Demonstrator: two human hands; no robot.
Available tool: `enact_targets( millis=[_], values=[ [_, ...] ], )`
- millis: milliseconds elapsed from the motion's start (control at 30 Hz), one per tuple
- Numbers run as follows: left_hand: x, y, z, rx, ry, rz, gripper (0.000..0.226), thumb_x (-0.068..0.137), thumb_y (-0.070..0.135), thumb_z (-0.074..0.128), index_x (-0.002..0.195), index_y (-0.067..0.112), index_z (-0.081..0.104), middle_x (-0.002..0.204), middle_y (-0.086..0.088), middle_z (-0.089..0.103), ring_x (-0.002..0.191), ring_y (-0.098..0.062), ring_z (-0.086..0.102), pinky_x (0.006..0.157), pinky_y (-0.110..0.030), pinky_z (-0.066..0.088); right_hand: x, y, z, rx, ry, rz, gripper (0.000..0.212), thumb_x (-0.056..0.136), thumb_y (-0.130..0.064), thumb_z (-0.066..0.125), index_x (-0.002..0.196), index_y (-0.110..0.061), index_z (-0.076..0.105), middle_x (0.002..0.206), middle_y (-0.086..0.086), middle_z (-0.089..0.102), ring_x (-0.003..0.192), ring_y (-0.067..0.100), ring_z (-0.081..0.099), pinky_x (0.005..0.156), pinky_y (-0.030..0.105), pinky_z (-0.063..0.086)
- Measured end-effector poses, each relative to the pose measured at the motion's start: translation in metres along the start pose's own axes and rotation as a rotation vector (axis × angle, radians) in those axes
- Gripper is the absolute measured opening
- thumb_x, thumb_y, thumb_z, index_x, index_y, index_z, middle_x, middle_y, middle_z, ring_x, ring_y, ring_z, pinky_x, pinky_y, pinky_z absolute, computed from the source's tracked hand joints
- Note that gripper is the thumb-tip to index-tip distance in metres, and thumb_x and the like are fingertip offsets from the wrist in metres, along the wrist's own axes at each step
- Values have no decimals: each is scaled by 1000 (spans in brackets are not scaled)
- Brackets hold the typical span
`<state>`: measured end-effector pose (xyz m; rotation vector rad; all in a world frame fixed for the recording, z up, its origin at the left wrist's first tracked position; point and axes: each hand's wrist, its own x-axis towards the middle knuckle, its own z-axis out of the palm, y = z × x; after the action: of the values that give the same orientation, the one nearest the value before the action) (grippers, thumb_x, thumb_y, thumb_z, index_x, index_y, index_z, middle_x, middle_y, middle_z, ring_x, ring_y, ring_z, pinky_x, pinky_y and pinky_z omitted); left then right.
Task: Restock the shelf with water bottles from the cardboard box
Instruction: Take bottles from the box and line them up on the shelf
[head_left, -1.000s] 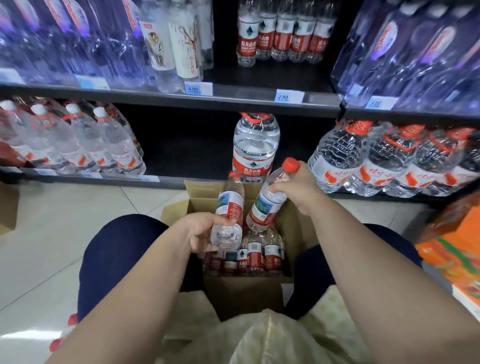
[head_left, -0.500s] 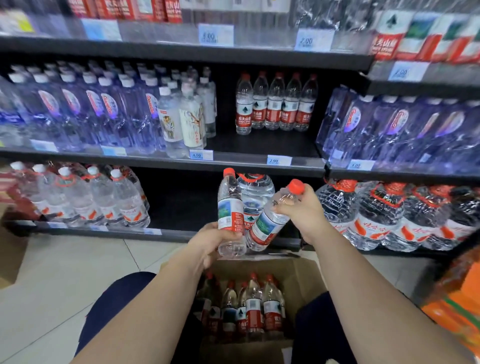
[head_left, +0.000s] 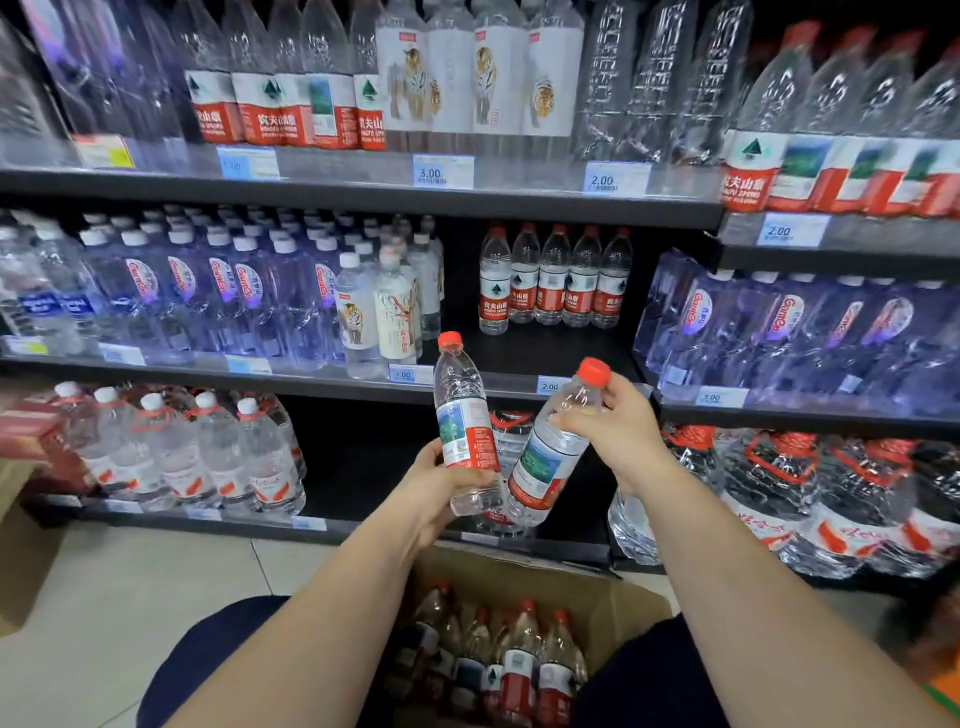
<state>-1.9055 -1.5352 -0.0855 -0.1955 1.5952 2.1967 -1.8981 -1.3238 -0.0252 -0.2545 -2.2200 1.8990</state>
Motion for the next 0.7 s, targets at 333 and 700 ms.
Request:
enact_targets(
  millis=[333, 700],
  values=[
    [40, 42, 17, -83, -66, -29, 62, 78, 25, 79, 129, 17, 46, 118, -23, 66, 100, -39, 68, 76, -51, 57, 40, -29, 4, 32, 10, -65, 57, 65, -10, 82, 111, -32, 58, 111, -7, 68, 103, 12, 64, 77, 26, 47],
    [92, 68, 9, -28, -250, 3, 61, 70, 2, 68, 128, 5, 48, 103, -20, 66, 89, -32, 67, 82, -47, 56, 95, -23, -2, 124, -105, -99, 51, 71, 12, 71, 113, -14, 57, 106, 2, 73, 101, 23, 69, 94, 50, 52]
  ],
)
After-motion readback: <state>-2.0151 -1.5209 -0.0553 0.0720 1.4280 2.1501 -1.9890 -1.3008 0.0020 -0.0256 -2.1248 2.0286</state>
